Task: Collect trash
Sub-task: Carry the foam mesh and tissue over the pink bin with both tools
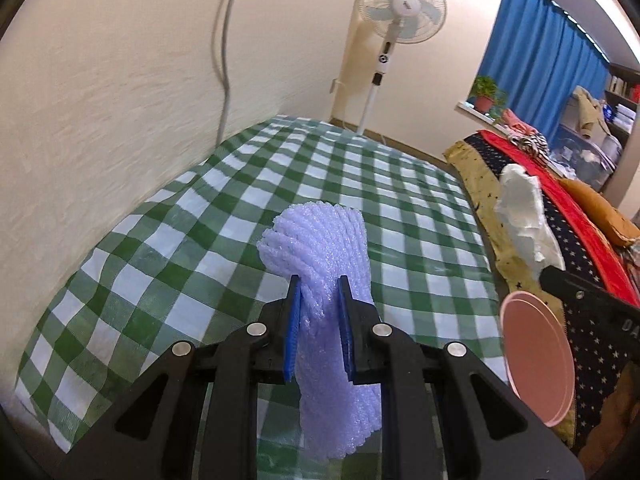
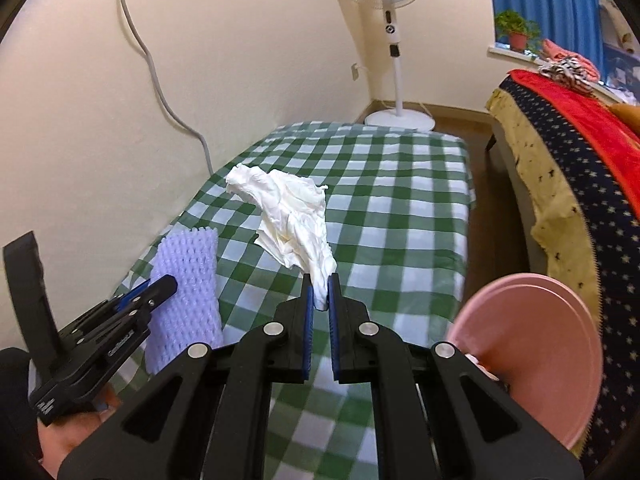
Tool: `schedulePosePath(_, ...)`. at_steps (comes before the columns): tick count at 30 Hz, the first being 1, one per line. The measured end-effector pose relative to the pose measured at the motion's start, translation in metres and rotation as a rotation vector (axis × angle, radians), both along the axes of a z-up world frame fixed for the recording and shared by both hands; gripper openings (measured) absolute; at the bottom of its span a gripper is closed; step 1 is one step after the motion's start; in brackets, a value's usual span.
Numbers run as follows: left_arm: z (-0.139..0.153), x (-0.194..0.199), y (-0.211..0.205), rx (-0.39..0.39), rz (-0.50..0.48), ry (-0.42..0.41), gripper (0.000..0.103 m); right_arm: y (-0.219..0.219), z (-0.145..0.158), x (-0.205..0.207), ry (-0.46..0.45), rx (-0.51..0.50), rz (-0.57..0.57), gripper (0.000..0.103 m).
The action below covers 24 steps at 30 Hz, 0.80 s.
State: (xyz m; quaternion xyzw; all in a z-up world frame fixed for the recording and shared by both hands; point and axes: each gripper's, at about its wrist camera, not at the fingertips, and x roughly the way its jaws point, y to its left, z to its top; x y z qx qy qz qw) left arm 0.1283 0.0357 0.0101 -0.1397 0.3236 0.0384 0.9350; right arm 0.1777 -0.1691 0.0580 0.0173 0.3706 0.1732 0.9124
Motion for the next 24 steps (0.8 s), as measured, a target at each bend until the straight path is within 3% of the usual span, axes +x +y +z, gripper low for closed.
schedulePosePath(9,0.013,-0.013,-0.016,0.029,-0.046,-0.033,0.018,-0.048,0.018,-0.040,-0.032,0.020,-0.071,0.007)
schedulePosePath(24,0.020,-0.027,-0.050,0.082,-0.123,-0.063,0.018,-0.098,0.000,-0.061,-0.052,0.017,-0.233,0.007)
